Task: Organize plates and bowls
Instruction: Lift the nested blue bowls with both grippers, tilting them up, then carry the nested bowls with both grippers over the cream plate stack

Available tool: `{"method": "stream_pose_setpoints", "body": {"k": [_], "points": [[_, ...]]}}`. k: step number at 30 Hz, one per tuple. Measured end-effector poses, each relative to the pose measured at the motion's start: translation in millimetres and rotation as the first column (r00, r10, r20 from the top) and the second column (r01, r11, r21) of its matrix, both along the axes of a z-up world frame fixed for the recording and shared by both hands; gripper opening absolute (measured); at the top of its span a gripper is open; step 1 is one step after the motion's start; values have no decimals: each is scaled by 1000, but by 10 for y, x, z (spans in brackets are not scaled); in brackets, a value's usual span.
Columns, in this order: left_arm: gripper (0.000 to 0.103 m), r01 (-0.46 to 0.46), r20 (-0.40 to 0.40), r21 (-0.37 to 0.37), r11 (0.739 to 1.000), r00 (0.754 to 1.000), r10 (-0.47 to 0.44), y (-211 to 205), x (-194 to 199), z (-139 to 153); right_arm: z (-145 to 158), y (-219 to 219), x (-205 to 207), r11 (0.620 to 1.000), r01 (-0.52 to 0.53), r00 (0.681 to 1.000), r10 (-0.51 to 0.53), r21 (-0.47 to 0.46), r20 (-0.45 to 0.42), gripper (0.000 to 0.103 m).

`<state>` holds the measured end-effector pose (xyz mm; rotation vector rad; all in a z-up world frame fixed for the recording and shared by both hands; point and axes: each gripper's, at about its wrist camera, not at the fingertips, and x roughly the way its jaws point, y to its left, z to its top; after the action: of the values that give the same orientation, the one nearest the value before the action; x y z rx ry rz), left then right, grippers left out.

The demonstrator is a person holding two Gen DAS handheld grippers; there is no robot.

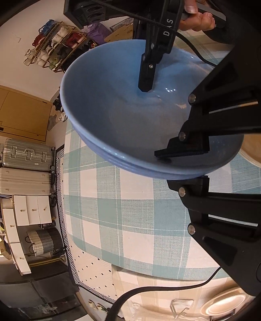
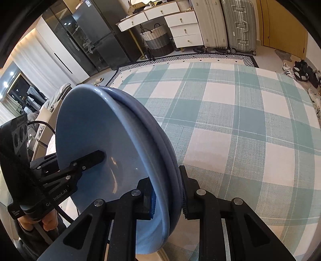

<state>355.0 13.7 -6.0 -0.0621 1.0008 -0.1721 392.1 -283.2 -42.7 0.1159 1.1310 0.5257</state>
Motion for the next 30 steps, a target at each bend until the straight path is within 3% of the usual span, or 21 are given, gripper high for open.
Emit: {"method": "stream_pose_setpoints", "body": {"k": [18, 30], "points": [[9, 20, 43, 8, 1000, 999, -21, -152, -774, 404, 285, -128, -649, 1000, -16, 1000, 16, 19, 14, 21], [9, 29, 33, -4, 1000, 999, -29, -237, -1354, 410, 240, -201, -1104, 999, -15, 1000, 15, 44, -9, 21]]}}
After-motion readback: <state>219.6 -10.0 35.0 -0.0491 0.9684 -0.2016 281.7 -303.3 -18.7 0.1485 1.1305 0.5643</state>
